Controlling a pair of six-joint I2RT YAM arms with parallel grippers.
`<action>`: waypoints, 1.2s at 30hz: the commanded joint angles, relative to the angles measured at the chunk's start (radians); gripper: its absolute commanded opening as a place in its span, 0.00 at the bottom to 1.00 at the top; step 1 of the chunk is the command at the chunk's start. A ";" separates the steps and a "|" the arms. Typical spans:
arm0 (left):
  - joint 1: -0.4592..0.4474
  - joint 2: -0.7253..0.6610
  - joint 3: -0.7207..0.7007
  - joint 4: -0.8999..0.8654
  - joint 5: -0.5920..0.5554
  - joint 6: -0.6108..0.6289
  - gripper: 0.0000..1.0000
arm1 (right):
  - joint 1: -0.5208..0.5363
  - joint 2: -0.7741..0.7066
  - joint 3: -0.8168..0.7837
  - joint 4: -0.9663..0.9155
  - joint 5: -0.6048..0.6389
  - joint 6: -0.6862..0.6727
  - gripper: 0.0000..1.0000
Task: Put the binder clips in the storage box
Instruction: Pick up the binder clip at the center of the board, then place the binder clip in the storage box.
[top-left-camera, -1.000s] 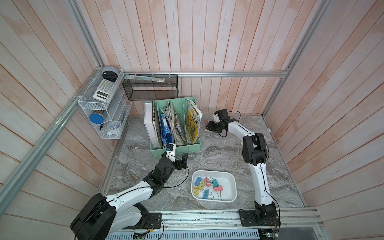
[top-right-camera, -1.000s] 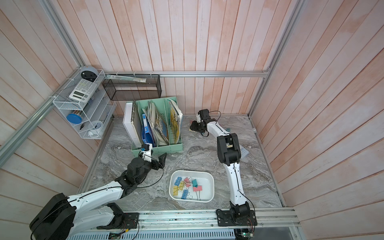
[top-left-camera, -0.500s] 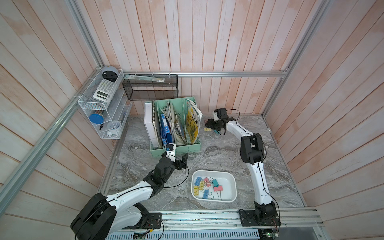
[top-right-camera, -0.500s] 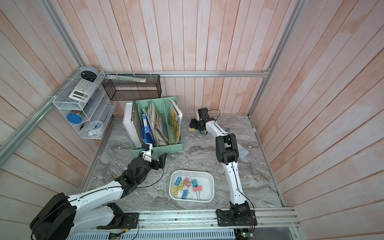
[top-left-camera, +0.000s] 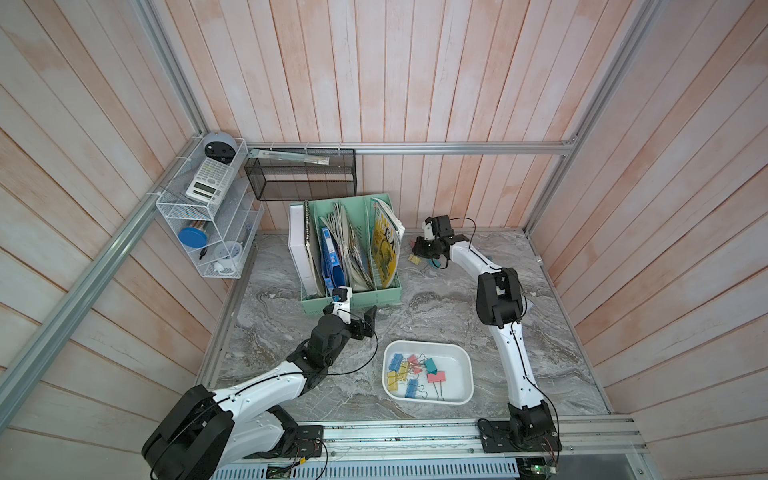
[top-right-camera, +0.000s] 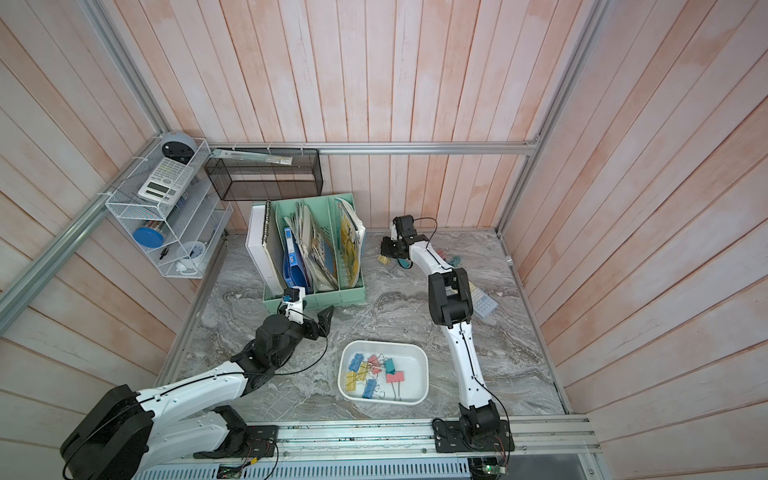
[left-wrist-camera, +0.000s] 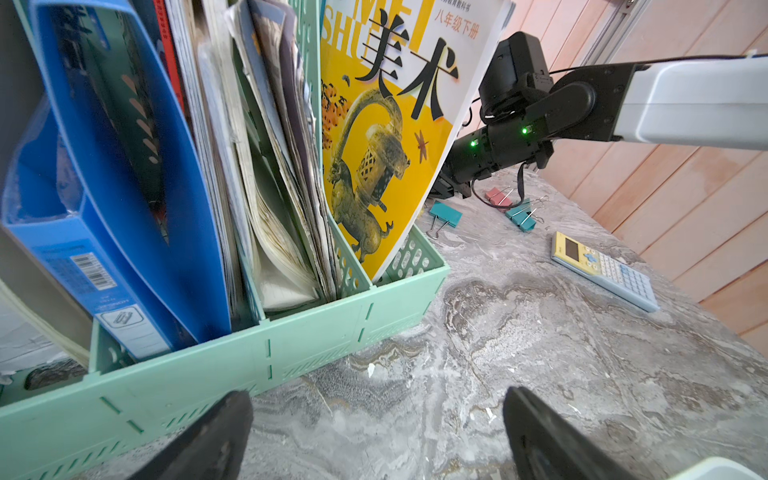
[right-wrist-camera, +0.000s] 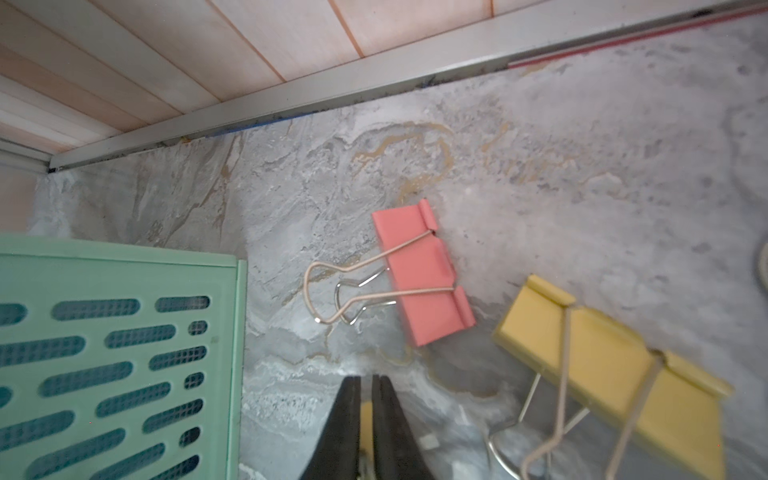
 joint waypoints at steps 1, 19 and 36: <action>0.003 0.004 0.029 -0.010 -0.006 0.002 1.00 | 0.010 -0.048 -0.056 0.013 -0.020 0.011 0.02; 0.002 -0.027 0.002 0.094 0.177 -0.009 1.00 | 0.259 -1.350 -1.452 0.347 0.249 0.110 0.00; -0.274 0.458 0.716 -0.392 -0.119 -0.029 0.71 | 0.545 -1.780 -1.648 -0.117 0.590 0.243 0.56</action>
